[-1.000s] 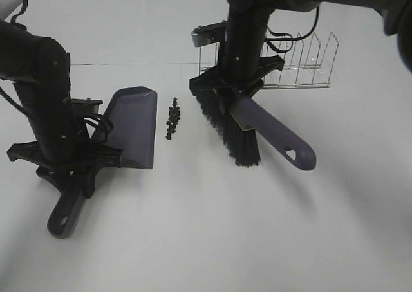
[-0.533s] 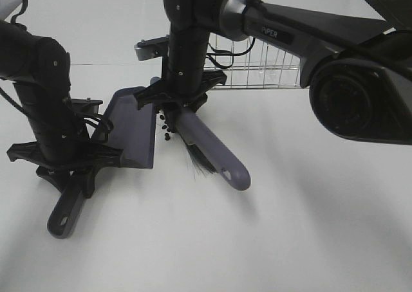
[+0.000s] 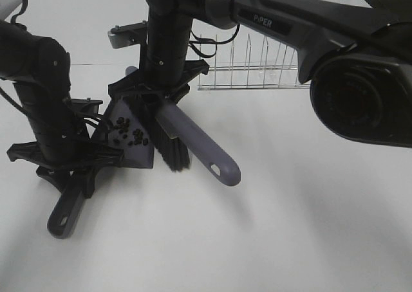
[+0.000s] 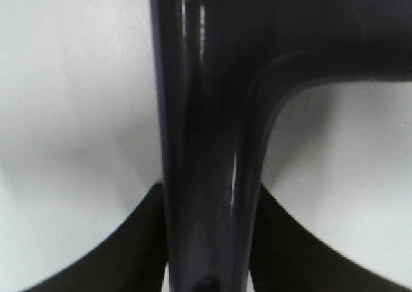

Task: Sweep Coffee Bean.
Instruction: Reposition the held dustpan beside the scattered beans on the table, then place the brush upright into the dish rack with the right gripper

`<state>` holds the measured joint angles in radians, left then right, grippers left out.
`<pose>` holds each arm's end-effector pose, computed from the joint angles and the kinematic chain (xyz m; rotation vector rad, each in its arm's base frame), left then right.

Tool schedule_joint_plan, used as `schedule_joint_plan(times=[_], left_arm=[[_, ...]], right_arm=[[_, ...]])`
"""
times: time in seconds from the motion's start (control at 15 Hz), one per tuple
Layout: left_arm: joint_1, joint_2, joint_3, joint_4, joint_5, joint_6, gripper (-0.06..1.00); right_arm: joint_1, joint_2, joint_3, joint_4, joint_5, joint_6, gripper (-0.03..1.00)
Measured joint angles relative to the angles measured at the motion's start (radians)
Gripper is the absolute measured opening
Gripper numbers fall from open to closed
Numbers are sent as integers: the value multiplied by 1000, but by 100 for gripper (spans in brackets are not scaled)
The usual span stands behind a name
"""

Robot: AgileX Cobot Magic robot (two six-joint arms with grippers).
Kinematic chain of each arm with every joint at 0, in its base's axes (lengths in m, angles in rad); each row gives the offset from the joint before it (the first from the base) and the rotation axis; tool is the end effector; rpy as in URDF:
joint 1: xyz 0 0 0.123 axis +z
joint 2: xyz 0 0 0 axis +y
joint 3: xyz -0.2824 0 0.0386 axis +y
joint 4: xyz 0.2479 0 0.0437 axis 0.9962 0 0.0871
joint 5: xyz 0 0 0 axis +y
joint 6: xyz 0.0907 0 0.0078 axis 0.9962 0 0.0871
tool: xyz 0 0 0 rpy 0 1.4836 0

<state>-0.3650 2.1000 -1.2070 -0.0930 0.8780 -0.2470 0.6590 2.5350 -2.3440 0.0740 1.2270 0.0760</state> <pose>0.3295 -0.1329 0.0914 -0.0821 -3.0119 0.0467 0.4130 0.3279 0.1599 -0.8202 2.8182 0.2267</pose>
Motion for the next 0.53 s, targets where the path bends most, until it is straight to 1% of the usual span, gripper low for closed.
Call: schedule_joint_plan(times=[0.07, 0.13, 0.27, 0.4, 0.53], left_arm=[[0, 0, 0, 0, 0, 0, 32], [0, 0, 0, 0, 0, 0, 32], [0, 0, 0, 0, 0, 0, 32], [0, 0, 0, 0, 0, 0, 32], [0, 0, 0, 0, 0, 0, 32]], right_arm=[[0, -58, 0, -30, 2, 0, 27], [0, -75, 0, -43, 2, 0, 27], [-1, -131, 0, -108, 3, 0, 27], [-24, -164, 0, -162, 4, 0, 27], [-71, -180, 0, -189, 5, 0, 27]])
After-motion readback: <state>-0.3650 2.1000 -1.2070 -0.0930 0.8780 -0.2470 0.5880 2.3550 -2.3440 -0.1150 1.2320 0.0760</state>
